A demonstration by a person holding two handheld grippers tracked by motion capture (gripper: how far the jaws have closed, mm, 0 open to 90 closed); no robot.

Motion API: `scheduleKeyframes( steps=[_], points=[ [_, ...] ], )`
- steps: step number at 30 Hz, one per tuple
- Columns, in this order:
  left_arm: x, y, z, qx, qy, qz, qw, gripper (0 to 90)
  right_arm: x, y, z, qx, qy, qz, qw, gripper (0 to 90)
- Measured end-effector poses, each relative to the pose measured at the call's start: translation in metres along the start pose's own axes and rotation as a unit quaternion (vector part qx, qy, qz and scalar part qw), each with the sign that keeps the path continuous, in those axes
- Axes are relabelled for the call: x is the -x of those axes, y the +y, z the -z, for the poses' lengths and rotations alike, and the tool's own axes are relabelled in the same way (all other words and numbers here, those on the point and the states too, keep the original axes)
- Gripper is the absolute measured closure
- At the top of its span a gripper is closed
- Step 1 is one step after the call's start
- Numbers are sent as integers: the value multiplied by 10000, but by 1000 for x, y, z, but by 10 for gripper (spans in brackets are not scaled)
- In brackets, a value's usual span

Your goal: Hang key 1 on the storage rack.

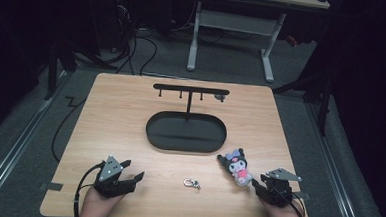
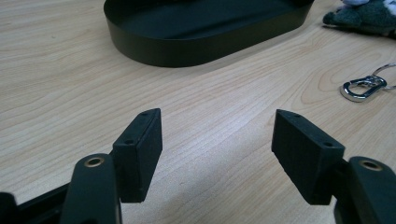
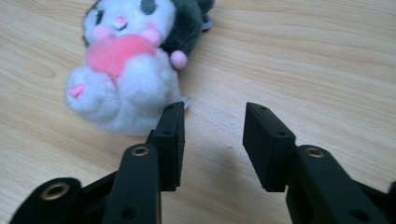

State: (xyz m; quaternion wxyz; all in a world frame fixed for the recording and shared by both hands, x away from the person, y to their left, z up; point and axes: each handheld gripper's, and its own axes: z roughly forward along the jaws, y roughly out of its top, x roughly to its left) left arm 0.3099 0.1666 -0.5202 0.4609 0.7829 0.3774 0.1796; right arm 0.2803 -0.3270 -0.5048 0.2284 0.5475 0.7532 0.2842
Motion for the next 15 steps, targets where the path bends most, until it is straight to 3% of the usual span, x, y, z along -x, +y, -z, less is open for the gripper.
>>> scheduleKeyframes(
  steps=[5,8,15],
  points=[
    [-1,0,1,21,-30,-8,10000,343,5,9,2,-181,15,-38,9998,550],
    [-1,-1,2,10,-66,-22,10000,343,11,17,1,-385,177,-205,9989,529],
    [1,-1,2,-4,-103,-70,9999,343,9,26,-2,-783,308,-61,9964,496]
  ],
)
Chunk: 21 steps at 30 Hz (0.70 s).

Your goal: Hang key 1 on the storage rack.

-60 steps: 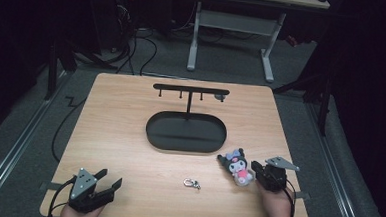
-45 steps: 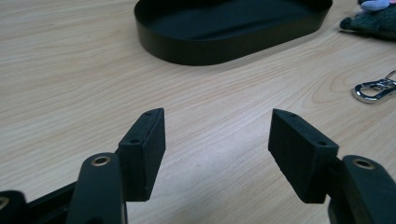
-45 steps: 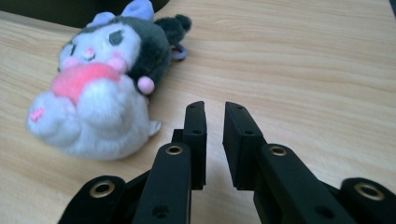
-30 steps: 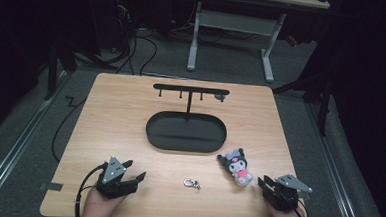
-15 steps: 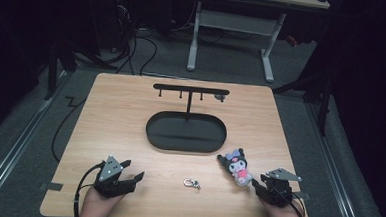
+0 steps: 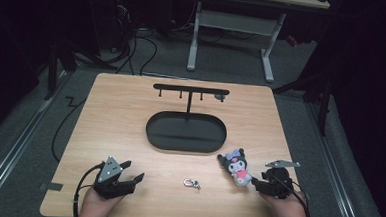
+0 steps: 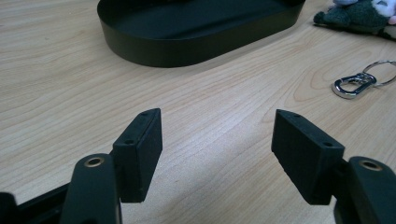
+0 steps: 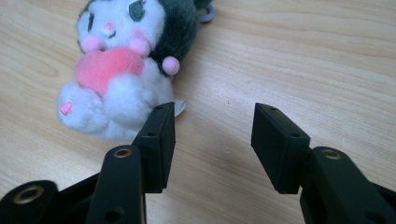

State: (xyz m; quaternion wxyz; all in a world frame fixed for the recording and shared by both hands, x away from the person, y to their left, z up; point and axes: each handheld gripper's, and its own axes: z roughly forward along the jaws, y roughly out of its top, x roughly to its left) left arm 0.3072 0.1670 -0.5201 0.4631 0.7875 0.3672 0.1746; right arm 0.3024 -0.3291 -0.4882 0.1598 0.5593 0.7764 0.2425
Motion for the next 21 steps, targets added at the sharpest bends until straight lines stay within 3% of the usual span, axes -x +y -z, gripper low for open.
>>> scheduleKeyframes(
  steps=[11,21],
  points=[
    [3,-4,2,-95,-30,-60,9999,343,2,17,2,-757,41,224,9969,445],
    [2,-6,5,-94,-10,-47,9999,343,0,23,7,-1107,24,391,9931,431]
  ],
)
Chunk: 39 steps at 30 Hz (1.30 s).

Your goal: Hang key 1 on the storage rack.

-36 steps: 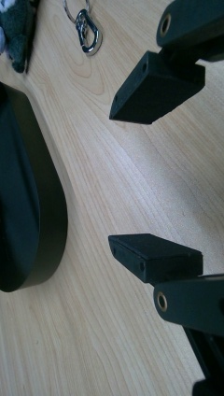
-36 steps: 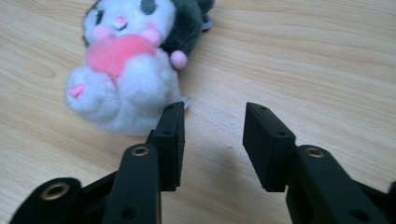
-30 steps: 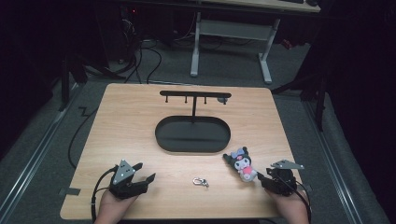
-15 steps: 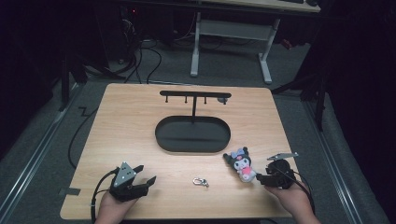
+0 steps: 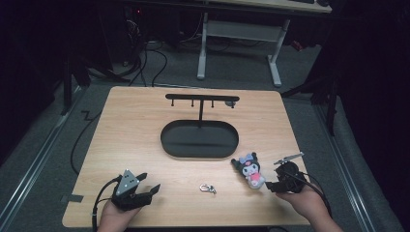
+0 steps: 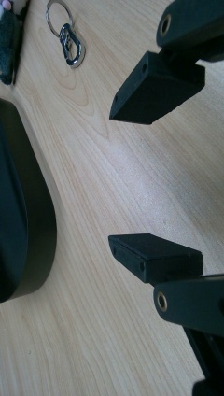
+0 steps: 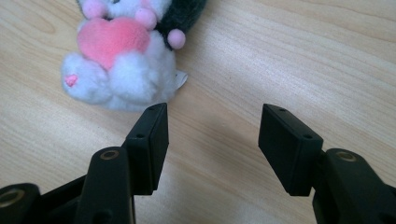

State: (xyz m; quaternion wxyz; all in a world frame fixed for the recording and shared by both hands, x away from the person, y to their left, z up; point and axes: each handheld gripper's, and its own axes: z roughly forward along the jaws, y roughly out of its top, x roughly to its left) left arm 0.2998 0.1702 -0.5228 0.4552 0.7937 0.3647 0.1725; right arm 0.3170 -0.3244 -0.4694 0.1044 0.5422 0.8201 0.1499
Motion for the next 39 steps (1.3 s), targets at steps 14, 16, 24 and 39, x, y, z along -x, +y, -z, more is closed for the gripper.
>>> scheduleKeyframes(
  steps=[14,16,24,39],
  points=[
    [-1,-1,1,-16,-27,-20,10000,342,-22,13,8,-444,124,362,9983,332],
    [-1,-1,0,-17,-35,-19,10000,343,-24,15,6,-477,164,366,9981,238],
    [-1,-1,0,-38,-63,-39,10000,342,-36,27,-2,-565,186,420,9973,201],
    [3,-3,0,-82,-106,-90,9999,342,-42,45,-27,-744,-43,427,9963,219]
  ],
)
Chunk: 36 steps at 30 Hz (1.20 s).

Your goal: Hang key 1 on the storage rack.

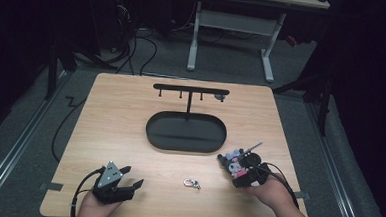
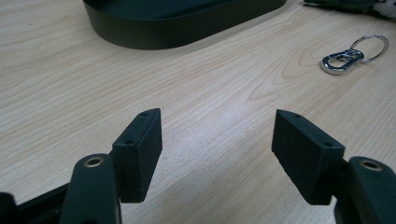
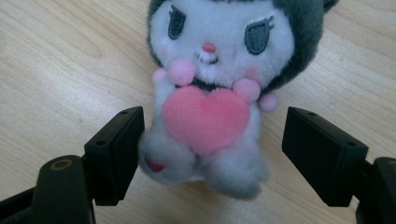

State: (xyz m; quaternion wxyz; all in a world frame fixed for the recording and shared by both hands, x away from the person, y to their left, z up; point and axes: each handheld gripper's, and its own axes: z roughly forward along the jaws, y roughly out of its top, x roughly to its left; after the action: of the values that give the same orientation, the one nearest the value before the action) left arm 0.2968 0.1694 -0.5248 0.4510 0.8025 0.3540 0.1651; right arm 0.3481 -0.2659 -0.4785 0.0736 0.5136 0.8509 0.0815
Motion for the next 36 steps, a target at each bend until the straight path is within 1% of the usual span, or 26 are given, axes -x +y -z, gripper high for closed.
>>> scheduleKeyframes(
  steps=[2,3,4,5,7,9,10,11,12,13,14,15,17,18,19,20,21,23,24,26,30,31,35,36],
  points=[
    [0,0,1,-5,0,3,10000,341,0,1,-3,25,45,-10,10000,223],
    [-1,0,1,-3,4,-3,10000,341,-1,1,-4,2,22,1,10000,225],
    [-2,0,1,4,12,-2,10000,342,-2,1,-6,-13,57,2,10000,226],
    [-2,0,1,9,18,1,10000,342,-2,1,-8,-50,22,11,10000,227],
    [-3,0,0,-4,15,13,10000,341,-3,1,-11,-64,70,-4,10000,245],
    [-4,-1,0,-11,14,14,10000,341,-2,1,-13,-94,9,4,10000,240],
    [-4,-1,0,-18,8,16,10000,342,-3,1,-13,-97,-37,-60,9999,240],
    [-3,-1,0,-21,6,15,10000,341,-1,1,-13,-48,22,-57,10000,255],
    [-3,-1,-1,-26,10,6,10000,341,-1,1,-13,-48,22,-57,10000,255],
    [-3,-1,-1,-38,3,-13,10000,341,0,1,-13,-25,37,-73,10000,261],
    [-2,-1,-1,-59,-5,-23,10000,341,0,1,-12,-38,-20,-79,10000,283],
    [-2,-1,-1,-55,-11,-22,10000,341,0,1,-11,-11,18,-94,10000,294],
    [-1,-1,-2,-52,-12,-34,10000,341,1,1,-10,-3,15,-101,9999,319],
    [-1,-1,-2,-64,-22,-51,10000,341,1,0,-10,17,30,-95,9999,343],
    [-1,-1,-3,-70,-27,-55,10000,340,0,0,-9,52,70,-83,9999,389],
    [-1,-1,-3,-95,-27,-61,9999,340,0,0,-9,52,70,-83,9999,389],
    [-2,-2,-3,-94,-25,-39,9999,340,1,-1,-8,71,55,-66,9999,430],
    [-1,-2,-3,-84,-20,-29,10000,340,2,-1,-7,82,74,-74,9999,441],
    [-1,-2,-3,-93,-26,-39,9999,340,3,-1,-7,107,134,-108,9998,451],
    [-1,-2,-2,-66,-18,-31,10000,340,4,-1,-6,101,176,-125,9997,463],
    [-1,-2,-2,-56,-33,-8,10000,337,5,-2,-4,137,170,-117,9997,477],
    [-1,-2,-2,-49,-37,-10,10000,336,5,-2,-2,127,132,-91,9998,478],
    [0,-2,-3,-63,-37,-31,10000,334,5,-2,2,173,226,-62,9996,482],
    [0,-2,-3,-59,-38,-29,10000,334,3,-2,4,162,235,-116,9995,482]
  ],
)
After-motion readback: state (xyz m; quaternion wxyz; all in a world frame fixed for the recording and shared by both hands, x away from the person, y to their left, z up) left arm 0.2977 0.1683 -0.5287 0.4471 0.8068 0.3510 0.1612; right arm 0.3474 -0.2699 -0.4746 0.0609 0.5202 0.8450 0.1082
